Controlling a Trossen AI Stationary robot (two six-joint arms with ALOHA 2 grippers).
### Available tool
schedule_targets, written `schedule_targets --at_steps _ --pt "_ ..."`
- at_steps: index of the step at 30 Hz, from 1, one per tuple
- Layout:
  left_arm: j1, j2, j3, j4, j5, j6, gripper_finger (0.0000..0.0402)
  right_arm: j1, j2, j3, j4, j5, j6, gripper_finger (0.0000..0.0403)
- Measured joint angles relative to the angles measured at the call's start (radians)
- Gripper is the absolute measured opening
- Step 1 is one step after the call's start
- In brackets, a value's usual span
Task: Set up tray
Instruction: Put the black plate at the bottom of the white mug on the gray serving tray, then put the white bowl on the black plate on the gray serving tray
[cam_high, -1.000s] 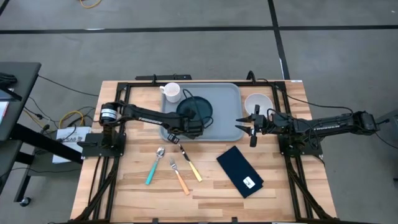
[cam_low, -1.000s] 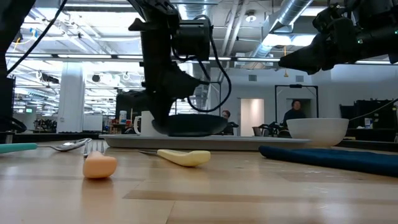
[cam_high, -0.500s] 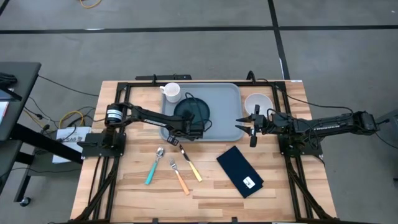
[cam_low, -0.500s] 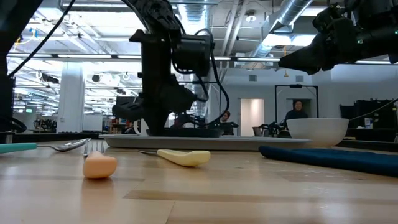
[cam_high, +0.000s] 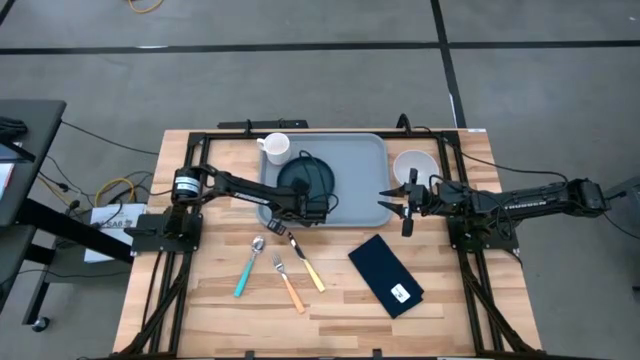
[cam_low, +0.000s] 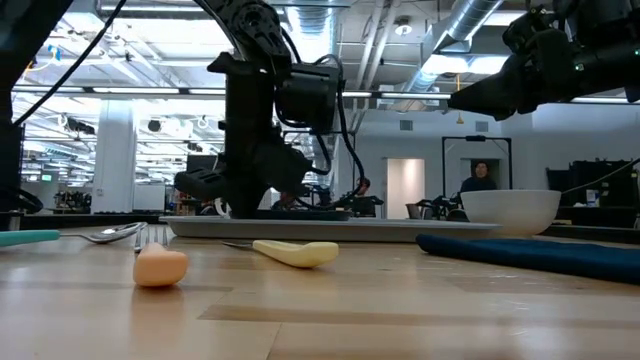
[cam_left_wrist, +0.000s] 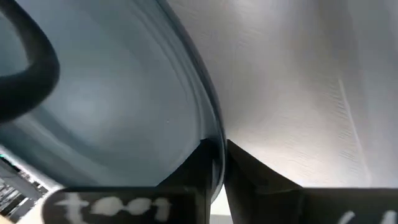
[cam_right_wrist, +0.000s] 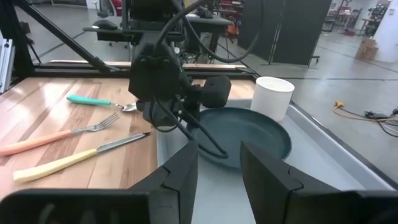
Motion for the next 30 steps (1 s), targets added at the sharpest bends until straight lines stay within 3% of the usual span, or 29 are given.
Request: schedule_targets --at_steps 16,30 --pt "0.0 0.002 -0.001 0.0 0.011 -0.024 0.0084 0.0 0.0 0.0 0.001 0.0 0.0 0.0113" --pt "0.0 0.003 -0.001 0.0 -0.057 -0.05 0.014 0.0 0.0 0.0 0.001 0.0 0.0 0.0113"
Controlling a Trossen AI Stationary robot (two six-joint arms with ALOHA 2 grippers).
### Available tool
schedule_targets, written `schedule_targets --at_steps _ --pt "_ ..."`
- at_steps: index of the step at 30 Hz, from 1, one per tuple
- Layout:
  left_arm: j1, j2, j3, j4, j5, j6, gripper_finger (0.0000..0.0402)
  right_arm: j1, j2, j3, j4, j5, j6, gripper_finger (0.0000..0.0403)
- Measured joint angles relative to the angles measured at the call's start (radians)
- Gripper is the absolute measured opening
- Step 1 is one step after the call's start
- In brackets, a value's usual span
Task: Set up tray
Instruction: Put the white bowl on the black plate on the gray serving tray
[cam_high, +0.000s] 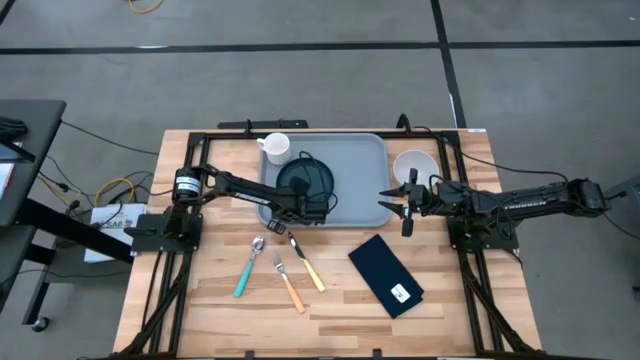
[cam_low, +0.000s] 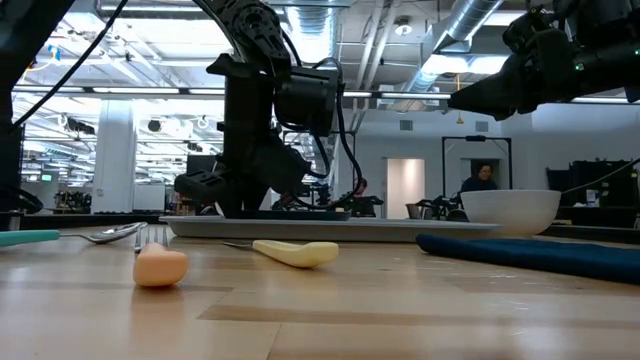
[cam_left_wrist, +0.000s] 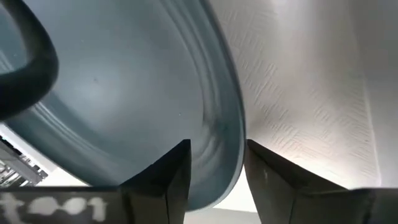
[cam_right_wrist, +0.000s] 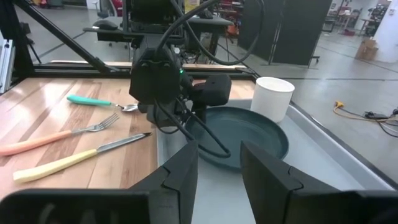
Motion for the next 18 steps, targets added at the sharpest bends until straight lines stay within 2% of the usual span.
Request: schedule_targets --at_steps 5,12,15,18 --pt "0.0 -0.002 0.015 -0.038 0.008 -0.012 0.015 0.0 0.0 0.0 -0.001 0.0 0.0 0.0113" --pt "0.0 -0.004 0.107 -0.164 0.064 -0.074 0.0156 0.0 0.0 0.0 -0.002 0.0 0.0 0.0113" --pt "0.0 -0.005 0.16 -0.233 0.122 -0.117 0.0156 0.0 0.0 0.0 -0.001 0.0 0.0 0.0113" --pt "0.0 -0.005 0.239 -0.363 0.241 -0.153 0.0156 0.0 0.0 0.001 0.017 0.0 -0.022 0.0113"
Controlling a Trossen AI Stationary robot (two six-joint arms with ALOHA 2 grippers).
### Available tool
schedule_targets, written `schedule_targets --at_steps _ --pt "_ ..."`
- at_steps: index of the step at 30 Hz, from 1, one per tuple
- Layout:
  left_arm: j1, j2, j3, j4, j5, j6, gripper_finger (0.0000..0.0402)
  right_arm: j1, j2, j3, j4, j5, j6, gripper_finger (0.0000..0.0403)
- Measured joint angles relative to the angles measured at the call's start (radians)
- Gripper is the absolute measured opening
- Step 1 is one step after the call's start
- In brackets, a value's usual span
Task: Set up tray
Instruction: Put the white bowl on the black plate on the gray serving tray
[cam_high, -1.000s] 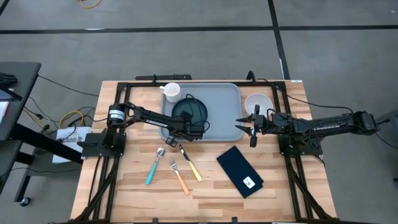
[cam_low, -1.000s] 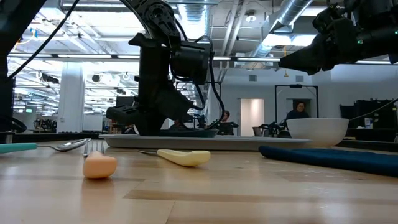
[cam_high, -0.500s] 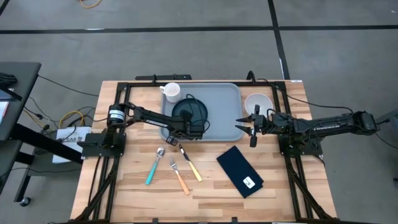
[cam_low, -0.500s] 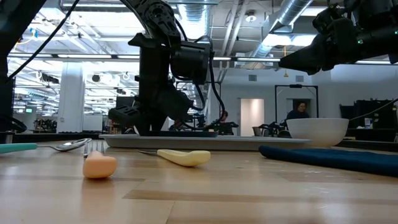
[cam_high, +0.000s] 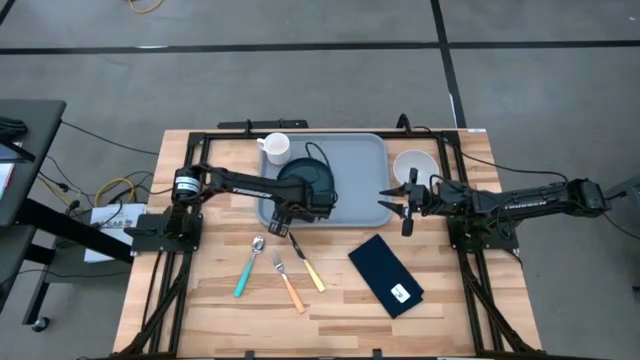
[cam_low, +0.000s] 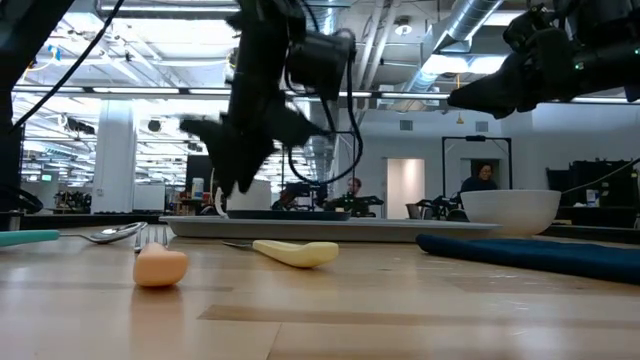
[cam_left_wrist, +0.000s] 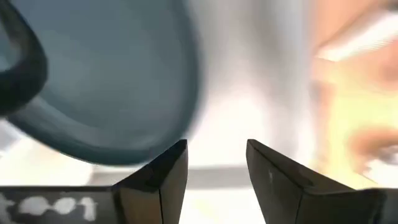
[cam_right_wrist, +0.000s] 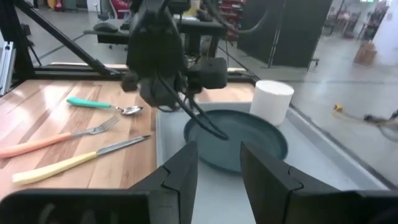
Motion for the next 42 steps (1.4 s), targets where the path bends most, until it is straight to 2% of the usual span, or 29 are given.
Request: schedule_targets --at_steps 3,6,10,13,17,20,24,27,30,36,42 --pt "0.0 -0.014 0.09 -0.113 0.154 -0.034 0.0156 0.001 -0.001 0.019 0.001 0.0 -0.028 0.0113" --pt "0.0 -0.074 0.16 -0.14 0.297 -0.039 0.0156 0.009 -0.002 0.036 -0.009 0.0 -0.03 0.0113" --pt "0.009 -0.23 0.173 -0.041 0.378 -0.063 0.0156 0.016 -0.001 0.056 -0.036 -0.001 -0.03 0.0113" --pt "0.032 -0.39 0.115 0.099 0.415 -0.098 0.0156 0.016 -0.001 0.083 -0.064 -0.002 -0.023 0.0113" --pt "0.064 -0.646 -0.081 0.359 0.434 -0.162 0.0156 0.016 -0.001 0.143 -0.172 0.005 0.031 0.0113" --pt "0.076 -0.848 -0.316 0.57 0.424 -0.211 0.0156 0.016 -0.001 0.181 -0.279 0.047 0.086 0.0113" --pt "0.08 -1.095 -0.676 0.911 0.41 -0.295 0.0156 0.013 0.013 0.213 -0.402 0.172 0.157 0.0113" --pt "0.08 -1.235 -0.904 1.127 0.365 -0.366 0.0155 -0.005 0.031 0.253 -0.536 0.222 0.185 0.0113" --pt "0.08 -1.336 -1.07 1.26 0.307 -0.426 0.0155 -0.036 0.064 0.311 -0.687 0.233 0.207 0.0113" --pt "0.08 -1.45 -1.26 1.391 0.288 -0.45 0.0155 -0.108 0.18 0.487 -0.997 0.207 0.209 0.0113" --pt "0.08 -1.475 -1.286 1.386 0.288 -0.407 0.0155 -0.205 0.341 0.676 -1.274 0.082 0.197 0.0113"
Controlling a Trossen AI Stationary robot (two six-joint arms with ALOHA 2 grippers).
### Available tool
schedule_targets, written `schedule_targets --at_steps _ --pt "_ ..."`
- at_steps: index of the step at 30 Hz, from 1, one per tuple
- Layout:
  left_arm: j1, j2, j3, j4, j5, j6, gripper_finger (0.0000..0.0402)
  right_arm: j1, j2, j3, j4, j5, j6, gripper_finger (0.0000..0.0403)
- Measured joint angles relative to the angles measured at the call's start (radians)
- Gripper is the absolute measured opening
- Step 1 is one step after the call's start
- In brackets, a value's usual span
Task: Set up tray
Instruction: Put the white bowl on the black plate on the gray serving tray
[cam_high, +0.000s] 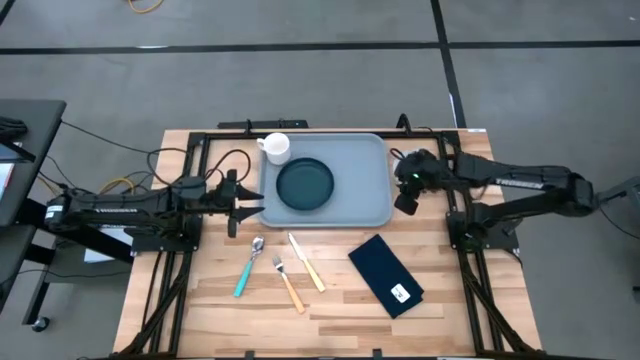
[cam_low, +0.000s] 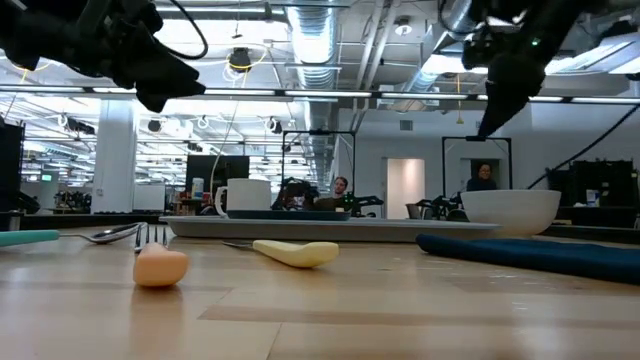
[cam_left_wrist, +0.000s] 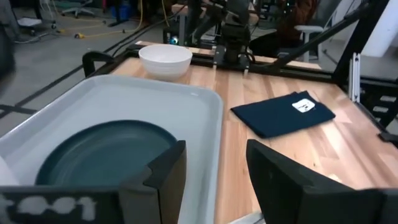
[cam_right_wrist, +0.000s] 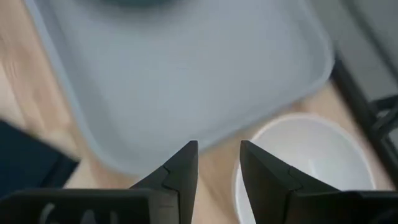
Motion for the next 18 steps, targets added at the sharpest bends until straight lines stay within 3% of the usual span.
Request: schedule_targets --at_steps 6,18 --pt "-0.001 0.004 0.0 -0.005 0.004 0.006 0.0155 -0.073 0.148 0.075 -0.178 -0.059 -0.073 0.0113" --pt "-0.001 0.004 0.0 -0.029 0.01 -0.075 0.0155 -0.094 0.338 0.077 -0.236 -0.056 -0.14 0.0113"
